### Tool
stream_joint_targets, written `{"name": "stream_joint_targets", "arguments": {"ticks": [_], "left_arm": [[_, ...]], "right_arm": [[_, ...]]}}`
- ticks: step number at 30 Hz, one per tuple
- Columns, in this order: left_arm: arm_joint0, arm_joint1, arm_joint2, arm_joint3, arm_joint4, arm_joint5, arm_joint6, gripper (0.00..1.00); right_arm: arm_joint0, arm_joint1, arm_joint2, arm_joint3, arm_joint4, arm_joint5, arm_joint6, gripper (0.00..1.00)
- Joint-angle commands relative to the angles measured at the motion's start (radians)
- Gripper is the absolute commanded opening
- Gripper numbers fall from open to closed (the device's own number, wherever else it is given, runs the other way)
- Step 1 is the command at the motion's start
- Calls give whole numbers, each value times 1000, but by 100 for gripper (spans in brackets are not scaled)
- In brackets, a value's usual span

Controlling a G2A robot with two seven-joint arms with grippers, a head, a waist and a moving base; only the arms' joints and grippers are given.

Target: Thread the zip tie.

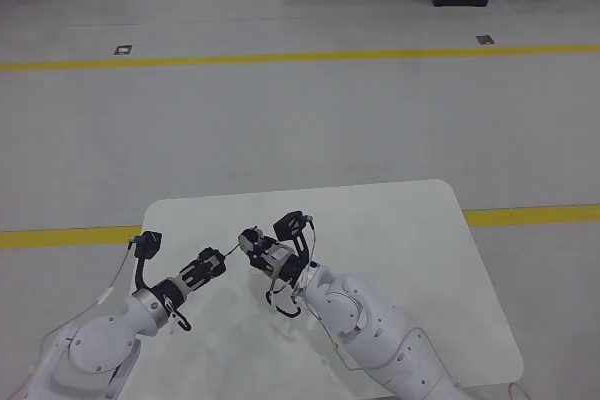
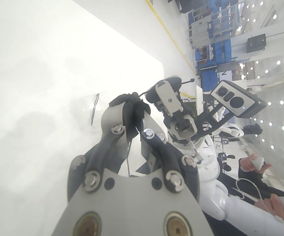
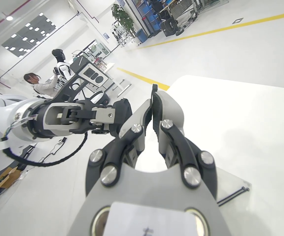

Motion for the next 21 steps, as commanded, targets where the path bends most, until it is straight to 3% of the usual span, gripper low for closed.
{"name": "stream_joint_targets", "arguments": {"ticks": [1, 21], "left_arm": [[0, 0, 0, 0, 0, 0, 0, 0], [-16, -3, 19, 18, -6, -9, 19, 0]], "right_arm": [[1, -1, -2, 1, 0, -1, -1, 0], [22, -9, -18, 33, 16, -28, 7, 0]]}}
